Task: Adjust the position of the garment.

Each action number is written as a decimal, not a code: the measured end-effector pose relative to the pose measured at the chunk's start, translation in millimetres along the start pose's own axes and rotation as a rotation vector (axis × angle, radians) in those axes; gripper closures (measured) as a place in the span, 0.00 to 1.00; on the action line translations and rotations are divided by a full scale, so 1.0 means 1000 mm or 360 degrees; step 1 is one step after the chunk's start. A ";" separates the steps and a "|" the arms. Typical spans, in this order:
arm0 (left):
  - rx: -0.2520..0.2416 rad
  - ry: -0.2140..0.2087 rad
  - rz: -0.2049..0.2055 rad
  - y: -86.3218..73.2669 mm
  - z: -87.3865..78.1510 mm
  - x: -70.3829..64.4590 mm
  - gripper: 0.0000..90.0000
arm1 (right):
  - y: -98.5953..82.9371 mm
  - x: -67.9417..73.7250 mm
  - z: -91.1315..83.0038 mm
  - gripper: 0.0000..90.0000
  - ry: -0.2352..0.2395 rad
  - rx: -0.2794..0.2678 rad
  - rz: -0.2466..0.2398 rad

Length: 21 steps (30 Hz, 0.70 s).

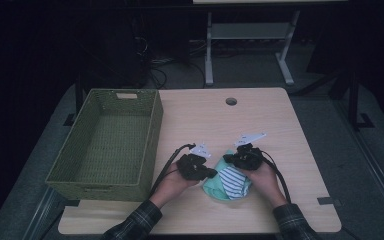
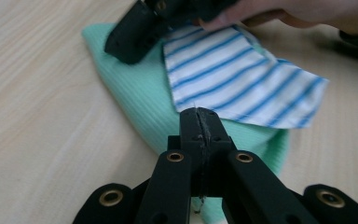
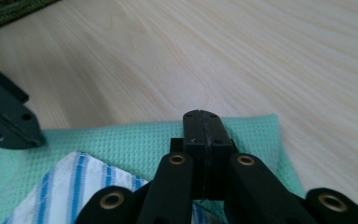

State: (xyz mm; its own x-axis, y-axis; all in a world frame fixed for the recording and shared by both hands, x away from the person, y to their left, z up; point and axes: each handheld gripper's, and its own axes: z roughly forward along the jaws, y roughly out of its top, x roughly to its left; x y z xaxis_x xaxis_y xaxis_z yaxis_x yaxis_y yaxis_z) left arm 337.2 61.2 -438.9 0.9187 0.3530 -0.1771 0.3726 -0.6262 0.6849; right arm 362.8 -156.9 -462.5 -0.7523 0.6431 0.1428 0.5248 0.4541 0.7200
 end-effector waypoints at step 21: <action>0.0049 0.0030 0.0035 -0.006 -0.005 -0.004 0.99 | -0.002 -0.010 -0.013 1.00 -0.0050 -0.0055 0.0021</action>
State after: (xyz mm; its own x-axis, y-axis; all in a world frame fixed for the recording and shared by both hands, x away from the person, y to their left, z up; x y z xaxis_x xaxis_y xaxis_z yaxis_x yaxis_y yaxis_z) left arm 330.7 66.7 -438.8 0.9242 0.3518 -0.1489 0.3566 -0.6547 0.6665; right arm 363.6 -172.2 -456.7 -0.7324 0.6681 0.1316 0.5202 0.4243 0.7411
